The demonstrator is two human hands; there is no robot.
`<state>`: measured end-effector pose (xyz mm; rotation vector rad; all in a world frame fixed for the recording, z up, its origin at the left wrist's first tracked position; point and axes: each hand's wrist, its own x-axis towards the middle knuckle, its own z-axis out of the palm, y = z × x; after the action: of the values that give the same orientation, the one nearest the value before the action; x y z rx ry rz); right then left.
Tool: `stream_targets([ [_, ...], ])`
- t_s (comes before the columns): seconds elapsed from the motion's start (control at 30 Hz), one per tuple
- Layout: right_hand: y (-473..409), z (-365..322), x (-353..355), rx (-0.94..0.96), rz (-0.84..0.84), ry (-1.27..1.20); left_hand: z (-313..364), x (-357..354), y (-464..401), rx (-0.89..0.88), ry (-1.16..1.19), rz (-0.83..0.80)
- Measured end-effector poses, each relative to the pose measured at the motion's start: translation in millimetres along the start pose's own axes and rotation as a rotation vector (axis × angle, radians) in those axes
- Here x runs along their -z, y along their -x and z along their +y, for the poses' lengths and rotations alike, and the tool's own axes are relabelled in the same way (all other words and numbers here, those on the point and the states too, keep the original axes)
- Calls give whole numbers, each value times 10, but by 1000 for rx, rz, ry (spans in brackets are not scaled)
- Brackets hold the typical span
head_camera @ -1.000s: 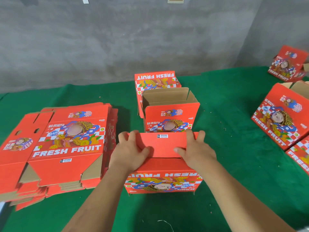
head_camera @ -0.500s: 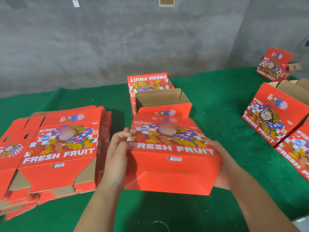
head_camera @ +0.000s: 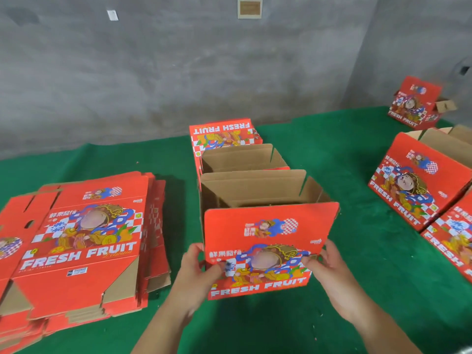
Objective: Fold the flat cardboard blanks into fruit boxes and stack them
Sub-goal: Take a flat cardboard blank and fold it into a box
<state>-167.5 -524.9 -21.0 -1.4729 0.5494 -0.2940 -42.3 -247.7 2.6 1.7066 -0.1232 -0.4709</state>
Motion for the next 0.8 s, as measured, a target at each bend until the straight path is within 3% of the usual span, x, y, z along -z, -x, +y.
stream_targets([
  [0.07, -70, -40, 8, 12, 125, 69, 23, -156, -16, -2, 64, -32],
  [0.17, -185, -238, 84, -12, 240, 100, 120, -477, -128, -102, -4, 68],
  [0.27, -218, -344, 15, -44, 107, 31, 225, -979, -186, -157, -126, 171],
  [0.37, -217, -386, -200, -30, -137, -60, 329, -1466, -121, -345, -103, -121],
  [0.43, -353, -388, -186, 29, -105, -60, 403, -1719, -221, -357, -55, -209],
  [0.53, -676, -475, -13, 88, 21, -97, 577, -2083, -494, -209, -89, -264],
  [0.63, -1088, -467, 203, 148, 204, -65, 538, -2268, -792, -391, -367, -351],
  [0.8, -1709, -321, 375, 196, 30, 100, 525, -2266, -1300, -361, -431, -457],
])
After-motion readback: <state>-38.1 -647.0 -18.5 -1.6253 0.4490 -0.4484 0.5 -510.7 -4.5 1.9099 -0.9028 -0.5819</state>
